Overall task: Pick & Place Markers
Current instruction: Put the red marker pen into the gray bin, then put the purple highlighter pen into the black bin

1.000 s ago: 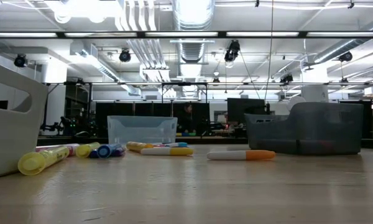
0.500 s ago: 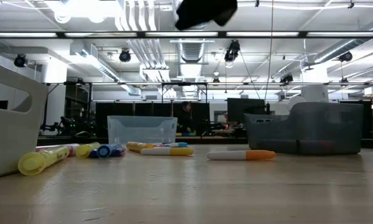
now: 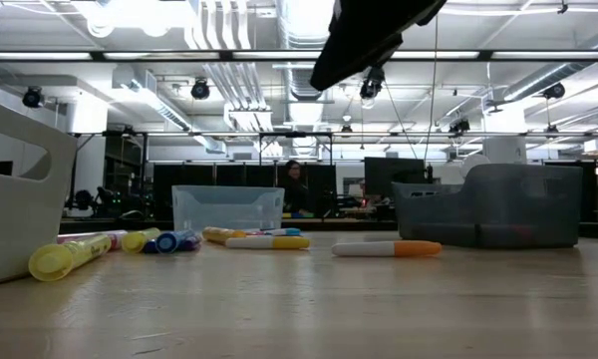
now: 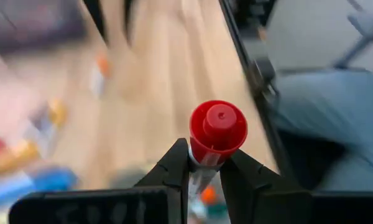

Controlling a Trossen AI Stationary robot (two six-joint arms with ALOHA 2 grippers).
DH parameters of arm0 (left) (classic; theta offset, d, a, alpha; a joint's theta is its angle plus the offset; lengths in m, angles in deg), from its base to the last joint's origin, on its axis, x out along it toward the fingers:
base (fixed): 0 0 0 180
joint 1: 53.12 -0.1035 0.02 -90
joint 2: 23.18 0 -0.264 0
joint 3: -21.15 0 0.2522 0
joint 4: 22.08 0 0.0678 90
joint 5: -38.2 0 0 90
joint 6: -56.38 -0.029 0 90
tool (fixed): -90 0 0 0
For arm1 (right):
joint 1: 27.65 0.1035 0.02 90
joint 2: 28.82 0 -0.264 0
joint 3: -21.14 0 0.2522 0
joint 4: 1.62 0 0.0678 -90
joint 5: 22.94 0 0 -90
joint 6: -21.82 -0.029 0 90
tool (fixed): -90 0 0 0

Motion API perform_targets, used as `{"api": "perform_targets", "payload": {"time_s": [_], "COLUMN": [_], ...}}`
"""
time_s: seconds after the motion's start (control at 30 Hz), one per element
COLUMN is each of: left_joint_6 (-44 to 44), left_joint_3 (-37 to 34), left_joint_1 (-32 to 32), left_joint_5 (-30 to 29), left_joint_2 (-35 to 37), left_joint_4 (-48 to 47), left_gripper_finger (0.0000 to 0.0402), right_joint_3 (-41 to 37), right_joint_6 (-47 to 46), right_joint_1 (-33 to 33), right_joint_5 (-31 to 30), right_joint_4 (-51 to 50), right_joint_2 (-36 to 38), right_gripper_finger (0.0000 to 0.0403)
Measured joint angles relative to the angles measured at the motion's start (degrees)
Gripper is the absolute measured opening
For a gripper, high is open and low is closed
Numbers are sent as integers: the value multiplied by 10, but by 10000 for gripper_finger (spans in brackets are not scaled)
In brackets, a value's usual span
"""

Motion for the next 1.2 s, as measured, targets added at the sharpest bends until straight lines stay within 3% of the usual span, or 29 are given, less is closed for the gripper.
{"api": "perform_targets", "payload": {"time_s": [0.07,0.13,0.3,0.43,0.63,0.93,1.07,1.2], "left_joint_6": [58,96,170,182,221,267,265,192], "left_joint_3": [0,-4,-6,-7,-7,-8,-8,-8], "left_joint_1": [0,0,0,0,0,3,6,5], "left_joint_5": [68,99,102,105,114,108,124,121], "left_joint_2": [0,-1,-5,-6,-7,-7,-7,-6], "left_joint_4": [-24,-40,-98,-105,-103,-112,-112,-113], "left_gripper_finger": [62,62,63,63,67,132,158,164], "right_joint_3": [-1,-1,-1,-1,-20,-29,-29,-28], "right_joint_6": [-2,-3,-3,6,110,205,254,293], "right_joint_1": [0,0,0,0,-5,-51,-78,-113], "right_joint_5": [0,0,0,-1,-38,-62,-62,-62], "right_joint_4": [-2,-3,-2,-1,48,72,72,74], "right_joint_2": [0,0,0,0,0,0,0,1], "right_gripper_finger": [102,100,93,87,78,85,90,88]}}
